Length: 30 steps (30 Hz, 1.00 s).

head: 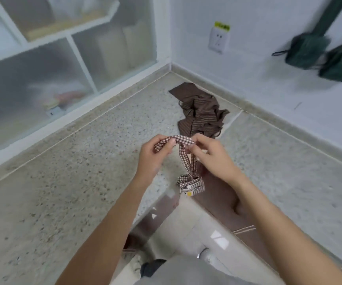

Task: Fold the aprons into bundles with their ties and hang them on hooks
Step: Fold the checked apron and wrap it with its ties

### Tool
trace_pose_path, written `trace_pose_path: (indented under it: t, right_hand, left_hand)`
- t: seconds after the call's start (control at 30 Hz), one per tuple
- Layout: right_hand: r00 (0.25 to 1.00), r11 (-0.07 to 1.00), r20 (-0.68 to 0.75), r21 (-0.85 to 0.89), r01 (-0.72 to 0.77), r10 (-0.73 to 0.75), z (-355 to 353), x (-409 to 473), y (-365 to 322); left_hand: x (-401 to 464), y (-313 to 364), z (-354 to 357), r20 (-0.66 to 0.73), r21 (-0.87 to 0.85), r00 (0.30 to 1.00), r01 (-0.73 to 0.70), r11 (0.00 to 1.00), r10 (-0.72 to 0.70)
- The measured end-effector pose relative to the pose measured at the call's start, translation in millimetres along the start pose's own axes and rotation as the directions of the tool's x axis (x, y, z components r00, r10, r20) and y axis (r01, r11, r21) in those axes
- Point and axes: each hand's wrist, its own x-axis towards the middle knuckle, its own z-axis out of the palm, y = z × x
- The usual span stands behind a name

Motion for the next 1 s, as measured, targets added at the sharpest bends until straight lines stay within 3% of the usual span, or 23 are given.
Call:
trace_pose_path:
  t: [0.2,0.3,0.4,0.6,0.8,0.9,1.0]
  right_hand:
    - [0.994,0.992,-0.11,0.129,-0.002,0.017,-121,-8,7]
    - [0.982,0.998,-0.189,0.063,0.02,-0.008,-181,-2,9]
    - [0.955,1.0,-0.297,-0.018,0.004,-0.009,-228,3,12]
    - [0.861,0.996,-0.507,-0.087,-0.019,-0.028,-301,22,10]
    - [0.755,0.999,-0.655,-0.037,-0.027,-0.004,-369,35,5]
    - [0.688,0.998,-0.726,-0.041,-0.049,0.004,-403,39,-1]
    - [0.627,0.998,-0.778,-0.062,-0.017,-0.038,-437,42,-9]
  left_hand:
    - [44,43,87,0.268,0.105,0.952,-0.18,0.978,0.146]
    - [79,68,129,0.449,0.184,0.875,-0.29,0.939,0.182]
    - [113,95,176,0.532,0.205,0.796,-0.452,0.868,0.289]
    - [165,151,262,0.641,-0.111,0.686,-0.361,0.926,0.344]
    - [206,207,318,0.756,-0.24,0.508,-0.374,0.896,0.414]
    - [222,234,343,0.804,-0.35,0.384,-0.311,0.884,0.454]
    - [234,259,374,0.818,-0.43,0.303,-0.241,0.87,0.488]
